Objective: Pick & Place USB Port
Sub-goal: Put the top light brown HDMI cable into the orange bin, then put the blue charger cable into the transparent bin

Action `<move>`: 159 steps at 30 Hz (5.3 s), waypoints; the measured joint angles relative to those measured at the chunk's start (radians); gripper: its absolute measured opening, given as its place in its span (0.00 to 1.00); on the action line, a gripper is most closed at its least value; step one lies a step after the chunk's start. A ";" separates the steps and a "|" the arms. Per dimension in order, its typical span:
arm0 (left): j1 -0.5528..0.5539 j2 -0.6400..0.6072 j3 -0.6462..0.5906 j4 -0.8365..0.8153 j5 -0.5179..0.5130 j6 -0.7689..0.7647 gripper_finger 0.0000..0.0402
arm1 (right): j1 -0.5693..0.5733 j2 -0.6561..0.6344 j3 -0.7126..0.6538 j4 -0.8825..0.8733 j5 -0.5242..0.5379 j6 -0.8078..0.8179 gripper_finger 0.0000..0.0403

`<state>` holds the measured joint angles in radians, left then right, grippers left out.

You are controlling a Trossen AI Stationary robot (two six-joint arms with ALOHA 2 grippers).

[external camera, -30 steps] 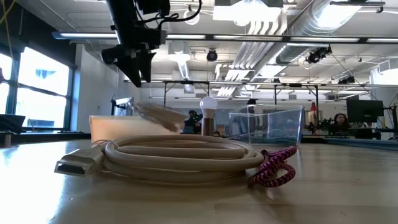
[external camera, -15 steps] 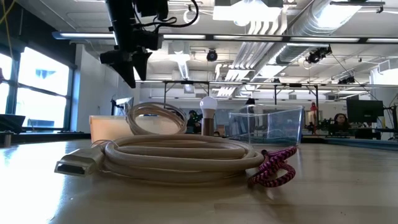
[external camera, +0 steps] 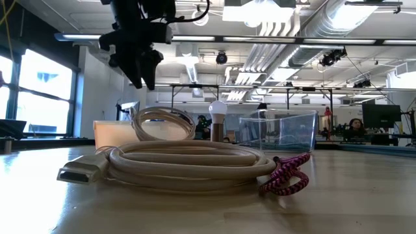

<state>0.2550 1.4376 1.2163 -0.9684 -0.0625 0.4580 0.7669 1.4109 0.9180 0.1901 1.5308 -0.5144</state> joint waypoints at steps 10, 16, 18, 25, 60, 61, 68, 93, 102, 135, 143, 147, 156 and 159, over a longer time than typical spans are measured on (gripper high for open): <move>0.000 0.000 0.000 0.063 -0.127 -0.100 0.70 | -0.015 0.000 0.000 -0.018 -0.080 0.018 0.47; 0.000 0.007 0.000 0.065 -0.158 -0.124 0.70 | -0.015 0.000 0.000 -0.031 -0.083 0.039 0.47; 0.000 0.011 0.000 0.071 -0.157 -0.127 0.70 | -0.015 0.000 0.000 -0.035 -0.083 0.040 0.47; 0.000 0.059 0.000 0.063 -0.130 -0.156 0.70 | -0.015 0.000 0.000 -0.038 -0.087 0.044 0.47; 0.087 0.211 0.000 0.111 -0.091 -0.096 0.44 | -0.014 0.000 0.000 -0.250 -0.175 0.303 0.47; 0.092 0.211 0.000 0.111 -0.090 -0.097 0.39 | -0.014 0.000 0.000 -0.262 -0.176 0.314 0.47; 0.093 0.209 0.000 0.124 -0.074 -0.090 0.04 | -0.013 0.000 0.000 -0.288 -0.175 0.342 0.47; 0.092 -0.033 0.015 0.111 -0.092 -0.065 0.03 | -0.014 0.000 0.000 -0.329 -0.177 0.358 0.47; 0.177 -0.069 0.183 -0.043 -0.218 -0.009 0.06 | -0.014 0.000 0.000 -0.329 -0.177 0.358 0.47; 0.372 0.156 0.014 0.174 -0.128 0.220 0.18 | -0.015 0.000 0.000 -0.342 -0.180 0.380 0.47; 0.286 0.156 0.014 0.208 -0.206 0.268 0.34 | -0.043 0.000 0.000 -0.348 -0.252 0.388 0.47; 0.272 0.156 0.014 0.211 -0.232 0.272 0.44 | -0.061 0.000 0.000 -0.362 -0.289 0.429 0.47; 0.274 0.132 0.014 0.197 -0.284 0.268 0.56 | -0.061 0.000 0.000 -0.391 -0.324 0.458 0.47; 0.275 0.100 0.014 0.184 -0.226 0.258 0.57 | -0.066 0.000 0.000 -0.392 -0.439 0.461 0.47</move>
<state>0.5296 1.5372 1.2304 -0.7845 -0.2887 0.7160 0.7005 1.4105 0.9176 -0.2018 1.0918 -0.0536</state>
